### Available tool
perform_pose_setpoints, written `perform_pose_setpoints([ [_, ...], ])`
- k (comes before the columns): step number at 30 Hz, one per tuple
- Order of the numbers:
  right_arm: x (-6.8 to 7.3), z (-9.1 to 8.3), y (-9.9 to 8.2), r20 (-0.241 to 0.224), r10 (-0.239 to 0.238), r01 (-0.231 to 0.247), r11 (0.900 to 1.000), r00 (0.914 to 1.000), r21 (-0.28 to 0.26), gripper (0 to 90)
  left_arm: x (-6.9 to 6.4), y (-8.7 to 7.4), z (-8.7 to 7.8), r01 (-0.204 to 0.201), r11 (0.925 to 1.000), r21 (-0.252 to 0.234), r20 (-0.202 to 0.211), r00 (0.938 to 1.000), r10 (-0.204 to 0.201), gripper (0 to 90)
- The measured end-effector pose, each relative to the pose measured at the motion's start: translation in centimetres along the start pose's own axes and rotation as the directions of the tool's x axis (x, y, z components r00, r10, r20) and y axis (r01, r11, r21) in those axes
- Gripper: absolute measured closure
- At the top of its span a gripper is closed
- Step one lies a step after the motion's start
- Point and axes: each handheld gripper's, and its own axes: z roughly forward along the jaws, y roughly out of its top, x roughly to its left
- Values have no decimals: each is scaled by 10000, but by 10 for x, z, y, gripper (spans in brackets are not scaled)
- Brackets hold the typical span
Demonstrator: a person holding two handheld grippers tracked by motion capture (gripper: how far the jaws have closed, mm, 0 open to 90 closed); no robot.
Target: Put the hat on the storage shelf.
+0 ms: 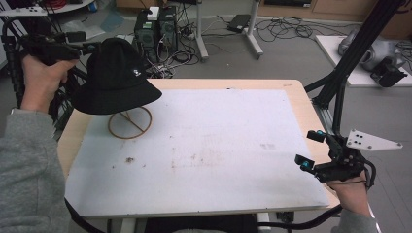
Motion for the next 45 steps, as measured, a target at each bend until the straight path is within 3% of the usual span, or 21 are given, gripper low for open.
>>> perform_pose_setpoints([
  [16, -2, 19, -2, -331, 40, -34, 9998, 9994, 184, 15, -51, -11, -30, -748, 9969, -228, 302, 9967, 755, 87],
  [27, -2, 36, 0, -602, -85, 100, 9996, 9982, 259, 15, -75, -45, -45, -850, 9950, -523, 448, 9952, 873, 87],
  [34, 1, 37, 5, -553, -171, 175, 9998, 9983, 73, 15, -86, -65, -52, -789, 9937, -798, 577, 9948, 837, 87],
  [45, 0, 38, 9, -531, -250, 242, 9996, 9983, -155, 15, -105, -88, -46, -899, 9942, -584, 615, 9937, 935, 87],
])
